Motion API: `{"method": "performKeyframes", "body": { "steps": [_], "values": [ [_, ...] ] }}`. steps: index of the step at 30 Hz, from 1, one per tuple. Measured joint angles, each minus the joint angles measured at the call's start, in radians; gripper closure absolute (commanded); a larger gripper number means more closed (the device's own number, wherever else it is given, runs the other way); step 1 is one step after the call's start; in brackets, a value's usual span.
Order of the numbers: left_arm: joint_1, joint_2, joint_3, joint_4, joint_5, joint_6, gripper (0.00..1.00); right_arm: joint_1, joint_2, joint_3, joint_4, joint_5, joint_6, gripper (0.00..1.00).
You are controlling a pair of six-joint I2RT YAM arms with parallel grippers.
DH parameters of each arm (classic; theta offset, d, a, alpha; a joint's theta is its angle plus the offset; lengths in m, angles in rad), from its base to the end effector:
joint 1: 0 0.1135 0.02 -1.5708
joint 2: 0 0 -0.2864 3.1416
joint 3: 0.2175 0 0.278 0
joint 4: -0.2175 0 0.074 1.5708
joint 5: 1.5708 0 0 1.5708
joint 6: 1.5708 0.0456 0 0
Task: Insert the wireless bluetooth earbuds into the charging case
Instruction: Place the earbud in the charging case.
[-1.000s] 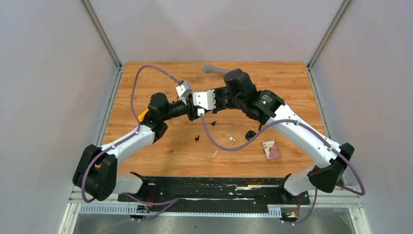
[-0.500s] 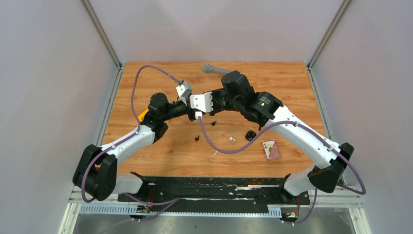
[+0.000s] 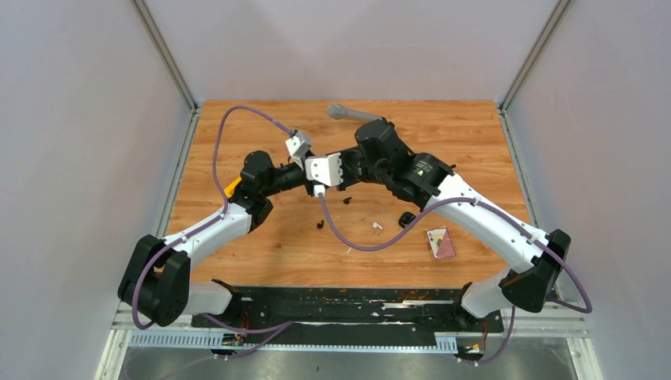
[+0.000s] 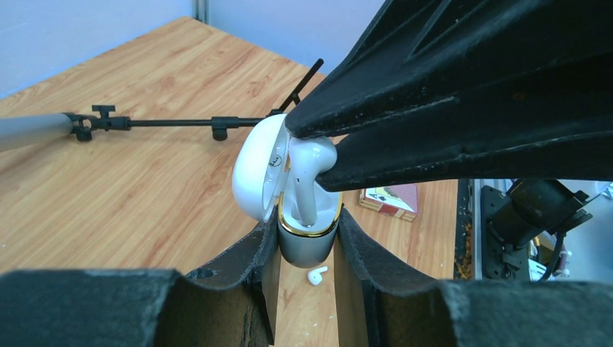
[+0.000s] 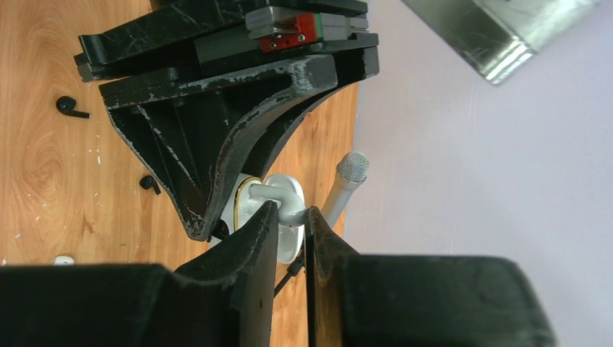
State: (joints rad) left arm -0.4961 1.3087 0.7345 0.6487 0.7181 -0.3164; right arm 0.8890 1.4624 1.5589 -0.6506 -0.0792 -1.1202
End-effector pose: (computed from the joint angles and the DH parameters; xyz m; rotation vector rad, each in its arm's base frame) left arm 0.2622 -0.1760 0.3011 0.7469 1.4555 -1.1686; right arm 0.2209 0.2779 0.4212 -1.8167 1.0992 -0.0529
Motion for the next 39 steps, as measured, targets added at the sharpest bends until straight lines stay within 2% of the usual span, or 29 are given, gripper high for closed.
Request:
{"method": "performKeyframes", "body": {
  "steps": [23, 26, 32, 39],
  "values": [
    [0.0, -0.005, 0.0, -0.001, -0.029, -0.018, 1.0, 0.006, 0.003, -0.035, 0.023, 0.03, -0.016, 0.96],
    [0.0, -0.005, 0.0, -0.001, -0.031, -0.018, 1.0, 0.007, 0.003, -0.039, 0.023, 0.031, -0.016, 0.89],
    [0.0, -0.005, 0.0, -0.002, -0.026, -0.013, 1.0, 0.009, 0.003, -0.04, 0.022, 0.024, -0.019, 0.67],
    [-0.001, -0.005, 0.0, -0.008, -0.009, 0.011, 1.0, 0.006, 0.006, 0.012, -0.034, 0.0, 0.011, 0.56]
  ]
}}
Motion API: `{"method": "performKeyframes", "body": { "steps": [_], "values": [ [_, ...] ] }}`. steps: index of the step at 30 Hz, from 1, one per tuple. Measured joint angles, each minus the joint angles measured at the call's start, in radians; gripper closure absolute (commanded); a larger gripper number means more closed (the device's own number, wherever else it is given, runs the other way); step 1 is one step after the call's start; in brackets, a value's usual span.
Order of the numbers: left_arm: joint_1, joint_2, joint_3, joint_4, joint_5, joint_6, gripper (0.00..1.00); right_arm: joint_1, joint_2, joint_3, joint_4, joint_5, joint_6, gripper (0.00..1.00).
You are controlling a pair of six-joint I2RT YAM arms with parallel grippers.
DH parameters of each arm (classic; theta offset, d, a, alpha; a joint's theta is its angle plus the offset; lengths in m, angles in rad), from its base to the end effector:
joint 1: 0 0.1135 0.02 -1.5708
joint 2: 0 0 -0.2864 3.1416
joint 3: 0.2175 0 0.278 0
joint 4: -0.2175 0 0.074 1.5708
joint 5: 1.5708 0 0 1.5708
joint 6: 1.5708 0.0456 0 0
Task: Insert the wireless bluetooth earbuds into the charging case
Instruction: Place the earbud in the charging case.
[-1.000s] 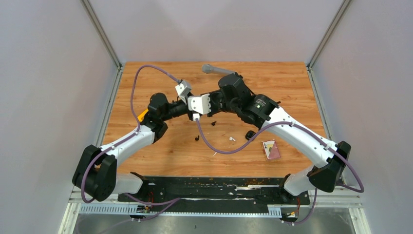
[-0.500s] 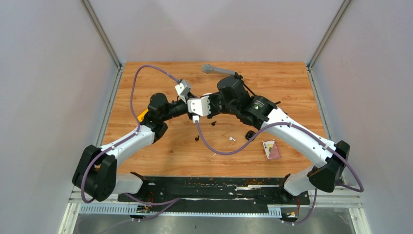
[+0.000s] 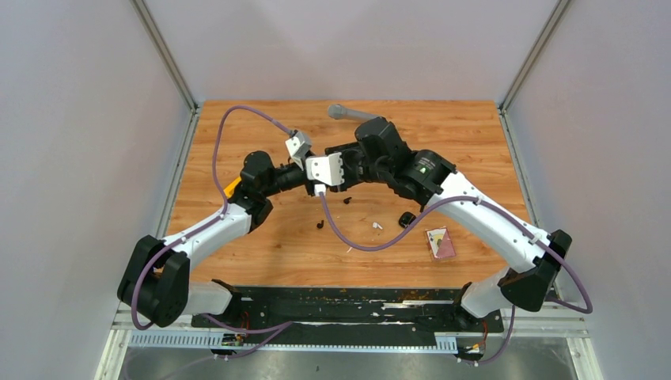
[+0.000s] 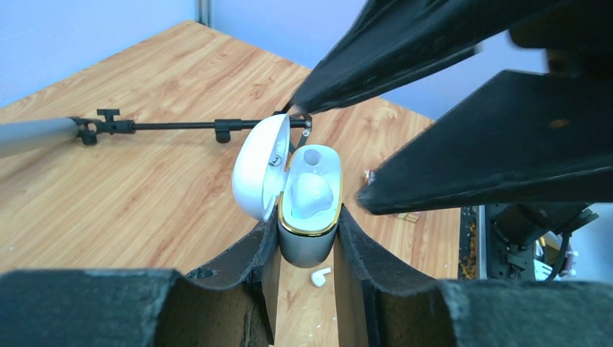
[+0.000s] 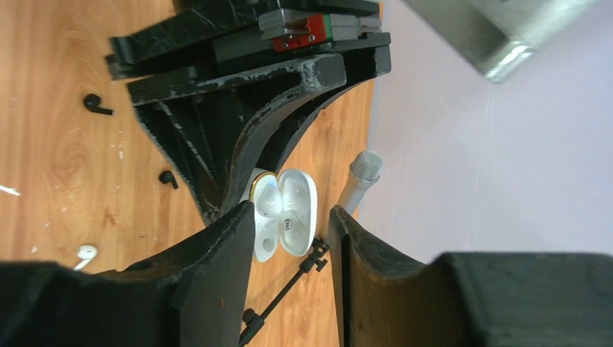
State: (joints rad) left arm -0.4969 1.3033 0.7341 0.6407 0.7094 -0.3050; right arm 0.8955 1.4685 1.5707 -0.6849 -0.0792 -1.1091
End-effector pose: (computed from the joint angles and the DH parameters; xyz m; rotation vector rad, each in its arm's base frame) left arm 0.2615 -0.1756 0.3017 0.7472 1.4543 -1.1549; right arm 0.2187 0.2789 0.4200 -1.8375 1.1195 -0.0388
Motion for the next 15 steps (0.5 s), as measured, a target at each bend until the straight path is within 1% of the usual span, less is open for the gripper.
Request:
{"method": "performKeyframes", "body": {
  "steps": [5, 9, 12, 13, 14, 15],
  "values": [
    [0.003, 0.0, 0.0, 0.011, 0.0, 0.017, 1.0, -0.03, 0.005, 0.137, -0.167, -0.101, 0.043, 0.51],
    [0.007, 0.0, 0.0, 0.015, 0.001, 0.025, 1.0, -0.079, -0.006, 0.191, -0.241, -0.183, 0.098, 0.5],
    [0.009, 0.0, 0.0, 0.015, 0.005, 0.026, 1.0, -0.158, -0.021, 0.19, -0.261, -0.253, 0.187, 0.52],
    [0.01, 0.0, 0.0, 0.015, 0.007, 0.027, 1.0, -0.204, -0.027, 0.181, -0.255, -0.282, 0.232, 0.53],
    [0.014, -0.001, 0.0, 0.015, 0.01, 0.026, 1.0, -0.256, -0.038, 0.159, -0.243, -0.31, 0.281, 0.55],
    [0.016, -0.002, 0.0, 0.015, 0.012, 0.026, 1.0, -0.278, -0.051, 0.129, -0.23, -0.328, 0.323, 0.56]
  ]
}}
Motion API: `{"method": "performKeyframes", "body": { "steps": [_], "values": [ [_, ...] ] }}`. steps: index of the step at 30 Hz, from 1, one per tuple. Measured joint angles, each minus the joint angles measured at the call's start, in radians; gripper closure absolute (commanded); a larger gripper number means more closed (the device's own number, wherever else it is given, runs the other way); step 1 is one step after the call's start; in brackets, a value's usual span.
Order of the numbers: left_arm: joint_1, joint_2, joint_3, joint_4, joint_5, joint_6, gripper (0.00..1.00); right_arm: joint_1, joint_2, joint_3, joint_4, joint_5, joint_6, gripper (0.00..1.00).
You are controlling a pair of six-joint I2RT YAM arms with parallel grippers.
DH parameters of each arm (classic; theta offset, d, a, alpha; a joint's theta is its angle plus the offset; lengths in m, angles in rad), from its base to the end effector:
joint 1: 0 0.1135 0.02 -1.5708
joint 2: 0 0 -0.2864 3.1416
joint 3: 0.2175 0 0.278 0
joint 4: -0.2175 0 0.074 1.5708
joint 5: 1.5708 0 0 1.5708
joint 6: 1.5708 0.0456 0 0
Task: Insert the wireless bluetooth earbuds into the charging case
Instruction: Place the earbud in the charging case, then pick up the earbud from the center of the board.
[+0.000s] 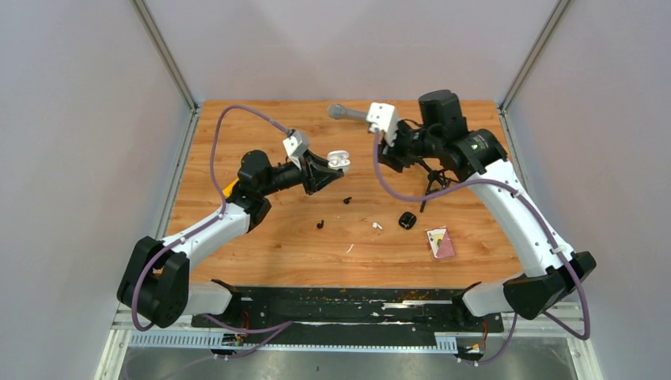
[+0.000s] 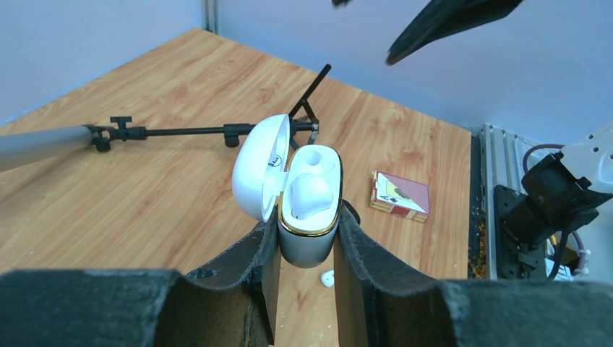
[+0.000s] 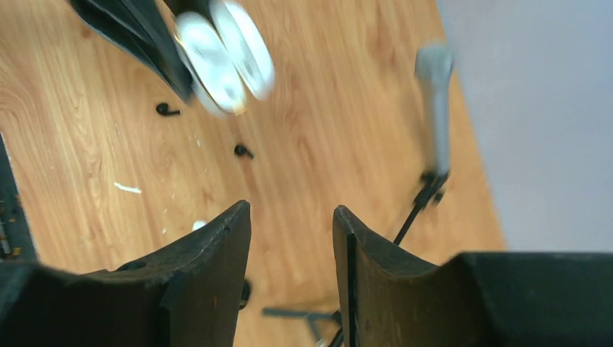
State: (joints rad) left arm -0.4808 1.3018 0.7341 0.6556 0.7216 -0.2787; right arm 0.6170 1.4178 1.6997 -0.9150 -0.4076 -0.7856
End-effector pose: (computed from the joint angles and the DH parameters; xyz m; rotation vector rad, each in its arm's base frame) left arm 0.2634 -0.1714 0.3037 0.7632 1.4244 -1.1284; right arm 0.2455 0.1963 0.4611 -1.5621 1.5003 0.3517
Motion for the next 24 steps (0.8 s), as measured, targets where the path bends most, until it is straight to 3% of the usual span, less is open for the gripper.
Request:
{"method": "performKeyframes", "body": {
  "steps": [3, 6, 10, 13, 18, 24],
  "values": [
    [0.018, -0.013, 0.0, -0.002, 0.005, -0.001, 1.0, -0.177, -0.035, -0.138, 0.029, -0.057, 0.101, 0.61],
    [0.045, -0.035, 0.0, -0.01, 0.008, -0.003, 1.0, -0.231, -0.039, -0.285, 0.029, -0.093, 0.102, 0.65],
    [0.084, -0.066, 0.0, -0.031, 0.01, -0.005, 1.0, -0.209, -0.036, -0.472, 0.015, -0.135, 0.029, 0.69],
    [0.109, -0.089, 0.0, -0.055, 0.007, -0.005, 1.0, -0.177, -0.005, -0.547, -0.004, -0.142, -0.045, 0.66],
    [0.137, -0.118, 0.0, -0.093, 0.005, -0.002, 1.0, -0.116, 0.141, -0.565, 0.016, -0.126, -0.122, 0.59],
    [0.15, -0.137, 0.0, -0.121, 0.002, 0.001, 1.0, -0.06, 0.292, -0.529, 0.037, -0.047, -0.205, 0.59]
  ]
}}
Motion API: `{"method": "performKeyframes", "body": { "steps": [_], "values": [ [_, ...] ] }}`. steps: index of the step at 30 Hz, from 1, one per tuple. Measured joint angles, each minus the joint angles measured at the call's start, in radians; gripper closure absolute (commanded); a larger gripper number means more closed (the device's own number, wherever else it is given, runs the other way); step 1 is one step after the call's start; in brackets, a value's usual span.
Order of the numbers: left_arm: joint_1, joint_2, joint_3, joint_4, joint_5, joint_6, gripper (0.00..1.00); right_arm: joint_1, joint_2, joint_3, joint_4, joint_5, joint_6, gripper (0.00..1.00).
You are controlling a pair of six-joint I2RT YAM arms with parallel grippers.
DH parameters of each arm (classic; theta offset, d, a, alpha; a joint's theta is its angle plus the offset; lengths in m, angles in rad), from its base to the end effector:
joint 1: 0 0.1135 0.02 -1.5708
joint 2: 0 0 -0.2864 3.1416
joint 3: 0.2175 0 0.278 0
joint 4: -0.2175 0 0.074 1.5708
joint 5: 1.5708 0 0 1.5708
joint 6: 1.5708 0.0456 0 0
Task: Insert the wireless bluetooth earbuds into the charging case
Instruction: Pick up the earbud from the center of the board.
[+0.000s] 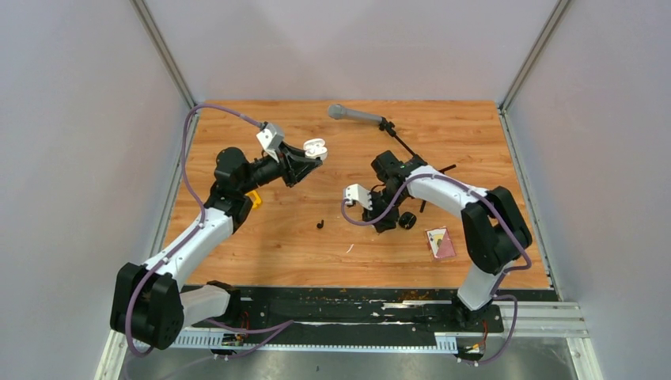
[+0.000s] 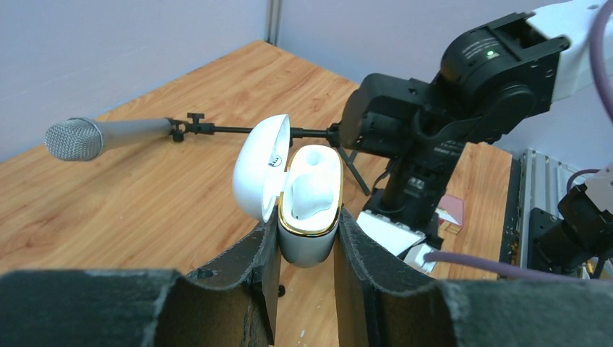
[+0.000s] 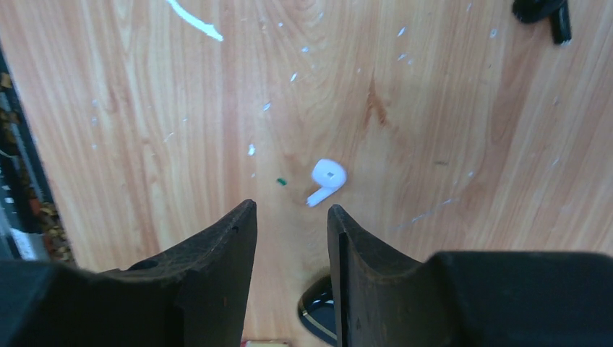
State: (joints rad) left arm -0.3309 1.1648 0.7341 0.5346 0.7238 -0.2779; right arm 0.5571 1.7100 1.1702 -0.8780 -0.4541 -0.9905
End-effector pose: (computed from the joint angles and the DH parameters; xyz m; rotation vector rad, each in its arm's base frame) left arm 0.2608 -0.1215 0.3290 0.6502 1.4396 -1.0103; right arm 0.2788 0.1972 0.1954 -2.0187 1.9943 0.5934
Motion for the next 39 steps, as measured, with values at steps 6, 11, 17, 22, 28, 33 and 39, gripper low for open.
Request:
{"method": "performKeyframes", "body": {
  "steps": [6, 11, 17, 22, 28, 33, 39],
  "values": [
    [0.006, -0.013, 0.0, -0.024, 0.0, 0.003, 1.0, 0.012, 0.093, 0.08, -0.008, 0.025, -0.097, 0.6],
    [0.01, -0.014, 0.0, -0.032, 0.0, 0.005, 1.0, 0.022, 0.13, 0.134, -0.046, 0.024, -0.162, 0.66],
    [0.012, -0.014, 0.0, -0.037, 0.0, 0.007, 1.0, 0.029, 0.167, 0.147, -0.109, 0.014, -0.223, 0.66],
    [0.012, -0.014, 0.0, -0.037, 0.0, 0.007, 1.0, 0.031, 0.178, 0.151, -0.126, 0.014, -0.236, 0.67],
    [0.012, -0.014, 0.0, -0.038, 0.0, 0.007, 1.0, 0.033, 0.2, 0.179, -0.127, 0.015, -0.243, 0.68],
    [0.012, -0.014, 0.0, -0.038, -0.001, 0.007, 1.0, 0.04, 0.21, 0.18, -0.127, 0.019, -0.249, 0.7],
    [0.012, -0.014, 0.0, -0.038, -0.003, 0.007, 1.0, 0.045, 0.218, 0.179, -0.122, 0.028, -0.262, 0.74]
  ]
}}
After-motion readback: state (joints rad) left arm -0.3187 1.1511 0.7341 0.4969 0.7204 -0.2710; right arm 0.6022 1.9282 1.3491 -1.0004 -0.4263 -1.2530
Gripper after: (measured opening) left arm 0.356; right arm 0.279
